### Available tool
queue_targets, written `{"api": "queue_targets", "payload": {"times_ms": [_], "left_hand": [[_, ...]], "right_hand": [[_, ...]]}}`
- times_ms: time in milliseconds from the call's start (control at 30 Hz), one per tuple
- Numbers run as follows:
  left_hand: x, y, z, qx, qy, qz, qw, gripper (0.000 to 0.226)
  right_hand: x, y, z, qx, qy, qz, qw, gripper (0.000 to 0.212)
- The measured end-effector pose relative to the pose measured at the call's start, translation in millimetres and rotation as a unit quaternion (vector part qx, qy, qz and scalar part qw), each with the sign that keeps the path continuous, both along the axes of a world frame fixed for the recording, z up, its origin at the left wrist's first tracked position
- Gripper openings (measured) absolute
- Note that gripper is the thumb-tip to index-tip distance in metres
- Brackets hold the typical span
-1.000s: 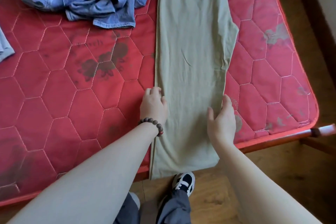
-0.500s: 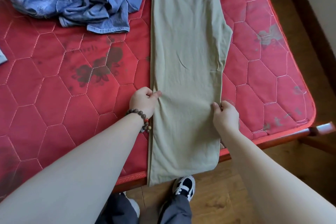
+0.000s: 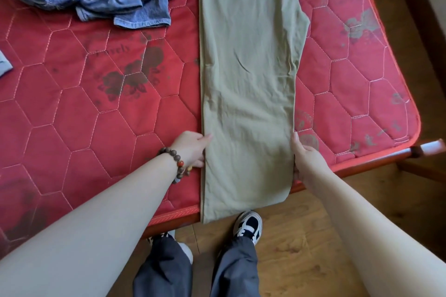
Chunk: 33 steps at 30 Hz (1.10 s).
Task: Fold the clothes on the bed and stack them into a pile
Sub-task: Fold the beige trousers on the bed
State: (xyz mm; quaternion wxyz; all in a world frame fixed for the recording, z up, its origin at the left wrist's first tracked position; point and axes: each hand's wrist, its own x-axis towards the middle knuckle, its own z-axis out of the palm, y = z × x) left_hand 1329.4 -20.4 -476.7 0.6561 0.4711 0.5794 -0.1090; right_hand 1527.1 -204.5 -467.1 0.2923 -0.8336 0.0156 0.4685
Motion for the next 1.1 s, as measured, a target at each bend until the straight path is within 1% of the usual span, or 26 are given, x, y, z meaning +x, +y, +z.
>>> {"api": "queue_targets", "payload": {"times_ms": [67,100,167,233,300,367,433,533,567,633,700,800,867,933,1033,1100], "left_hand": [[-21,-21,2,-0.113,-0.017,-0.02,0.993,0.027],[-31,-30,1,-0.149,-0.023,-0.027,0.988,0.027],[-46,-45,-1,-0.177,-0.027,-0.027,0.984,0.025],[-55,-55,0,-0.172,-0.028,-0.014,0.985,0.03],[-61,-58,1,-0.164,-0.047,0.016,0.985,0.034],[-66,-61,3,-0.163,-0.08,0.05,0.982,0.027],[-69,-64,5,-0.151,-0.085,0.064,0.983,0.021],[-71,-69,6,-0.119,-0.06,0.083,0.988,0.018],[-71,-70,7,-0.116,-0.054,0.088,0.988,0.019],[-70,-67,11,-0.125,-0.05,0.09,0.987,0.021],[-67,-58,16,-0.136,-0.057,0.098,0.984,0.028],[-53,-29,17,-0.138,-0.076,0.167,0.973,0.042],[-36,-4,15,-0.127,-0.103,0.195,0.967,0.045],[-11,22,13,-0.102,-0.124,0.21,0.964,0.038],[32,59,11,-0.044,-0.135,0.212,0.967,0.024],[57,82,8,-0.001,-0.128,0.203,0.971,0.019]], "right_hand": [[-14,-22,-1,-0.007,0.05,-0.022,0.998,0.082],[-20,-32,-2,-0.003,0.073,-0.038,0.997,0.082],[-30,-49,-1,0.02,0.114,-0.054,0.992,0.071],[-39,-61,-1,0.048,0.122,-0.015,0.991,0.05],[-47,-70,0,0.068,0.107,0.014,0.992,0.031],[-52,-74,0,0.083,0.09,0.009,0.993,0.025],[-58,-73,1,0.084,0.081,0.01,0.993,0.024],[-65,-71,0,0.067,0.09,0.009,0.994,0.025],[-65,-69,2,0.061,0.096,0.002,0.994,0.029],[-61,-64,6,0.057,0.106,-0.025,0.992,0.043],[-52,-57,11,0.074,0.125,-0.071,0.987,0.057],[-30,-40,12,0.114,0.156,-0.138,0.971,0.067],[-12,-20,10,0.143,0.162,-0.167,0.962,0.068],[6,7,7,0.167,0.155,-0.186,0.956,0.065],[32,54,4,0.196,0.118,-0.199,0.953,0.051],[50,84,2,0.207,0.08,-0.194,0.956,0.04]]}}
